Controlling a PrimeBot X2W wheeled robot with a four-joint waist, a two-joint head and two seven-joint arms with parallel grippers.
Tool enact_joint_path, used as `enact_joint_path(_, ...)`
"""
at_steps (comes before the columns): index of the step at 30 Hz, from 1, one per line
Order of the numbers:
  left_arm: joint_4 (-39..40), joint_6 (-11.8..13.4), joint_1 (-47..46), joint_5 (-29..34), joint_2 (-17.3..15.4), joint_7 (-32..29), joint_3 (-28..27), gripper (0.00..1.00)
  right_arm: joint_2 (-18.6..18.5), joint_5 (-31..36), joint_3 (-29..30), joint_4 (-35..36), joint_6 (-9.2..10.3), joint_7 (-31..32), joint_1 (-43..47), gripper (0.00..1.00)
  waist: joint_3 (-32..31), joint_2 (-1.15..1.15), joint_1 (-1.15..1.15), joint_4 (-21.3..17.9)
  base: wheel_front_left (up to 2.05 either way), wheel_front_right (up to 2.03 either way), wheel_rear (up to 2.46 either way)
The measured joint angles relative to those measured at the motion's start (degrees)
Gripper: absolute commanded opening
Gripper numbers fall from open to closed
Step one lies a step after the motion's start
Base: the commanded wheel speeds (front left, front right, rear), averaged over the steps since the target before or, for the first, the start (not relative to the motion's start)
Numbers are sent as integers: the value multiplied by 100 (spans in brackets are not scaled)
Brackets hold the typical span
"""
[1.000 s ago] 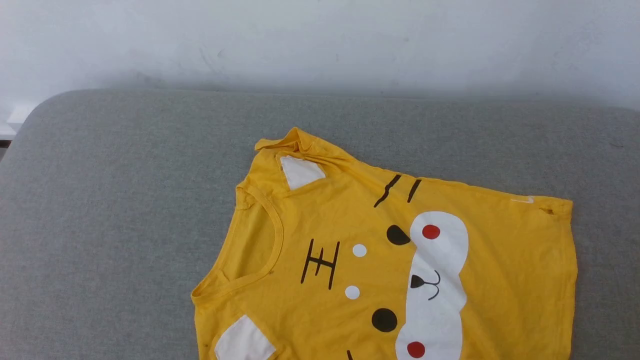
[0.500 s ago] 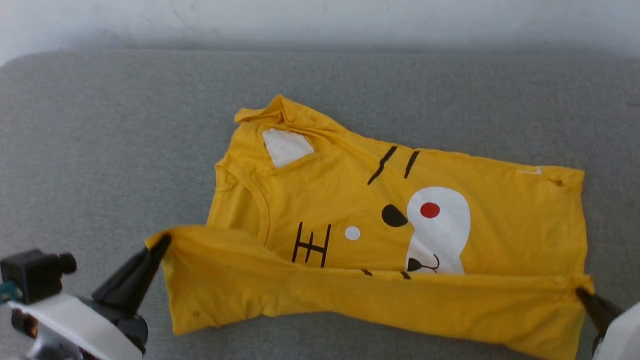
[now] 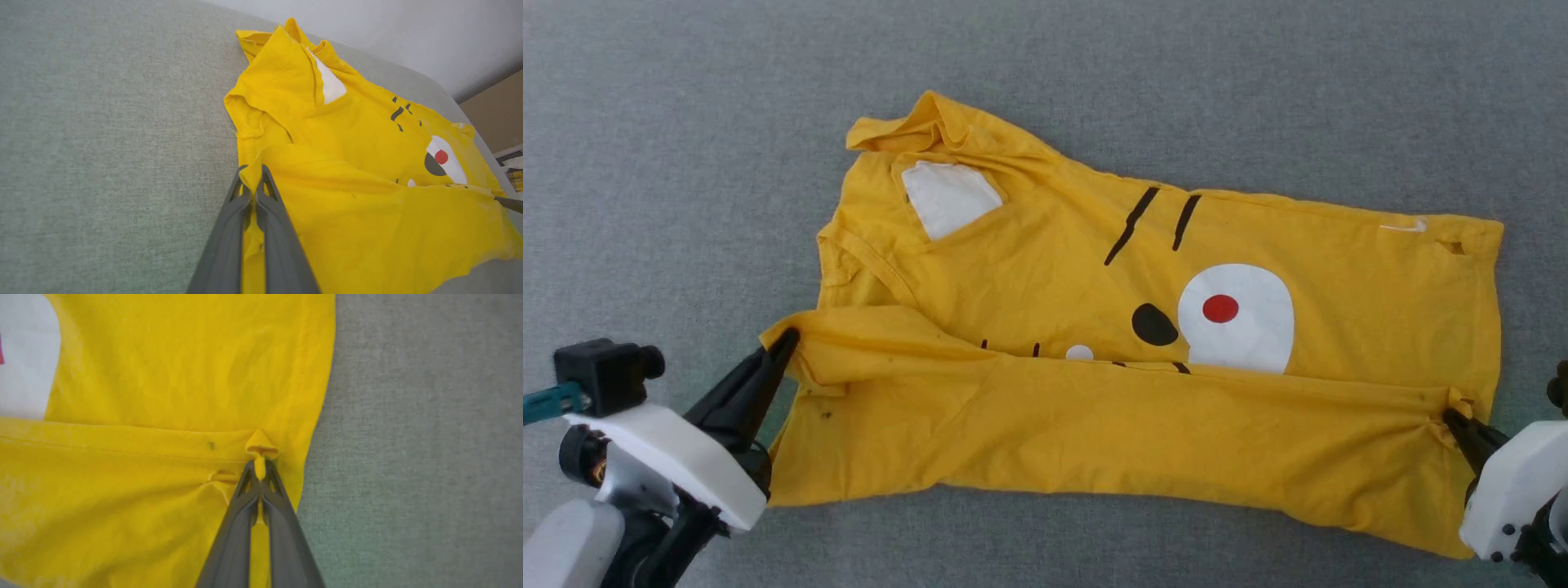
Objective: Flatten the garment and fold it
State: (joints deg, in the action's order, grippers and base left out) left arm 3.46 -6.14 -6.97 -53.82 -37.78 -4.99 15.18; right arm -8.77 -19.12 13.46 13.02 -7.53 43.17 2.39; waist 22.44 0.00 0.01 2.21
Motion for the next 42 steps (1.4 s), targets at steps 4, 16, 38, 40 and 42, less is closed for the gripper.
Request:
enact_joint_path(4, -470, -40, -213, 11, 152, 2, 171, 0, -16, 0, -19, -33, 0, 23, -99, 0, 87, 0, -1, -11, 0, 0, 0)
enact_joint_path(16, -1082, -87, -502, -124, 501, 364, 344, 100, 87, -169, -51, -198, 0, -92, -188, 100, -190, 0, -1, -6, 0, 0, 0)
enact_joint_path(38, 1015, 816, 1672, 3108, 2452, 1972, -1602, 100, 576, 759, 609, -99, 0, -4321, 984, 100, -1319, 0, -3, 123, 0, 0, 0)
enact_joint_path(40, 969, 755, 1877, 3288, 2685, 1972, -1697, 100, 572, 765, 598, -247, 0, -4473, 1055, 100, -1364, 0, -2, 128, 0, 0, 0)
enact_joint_path(42, 931, 660, 1987, 3400, 2809, 1972, -1763, 100, 577, 762, 588, -379, 0, -4579, 1087, 100, -1378, 0, -2, 147, 0, 0, 0)
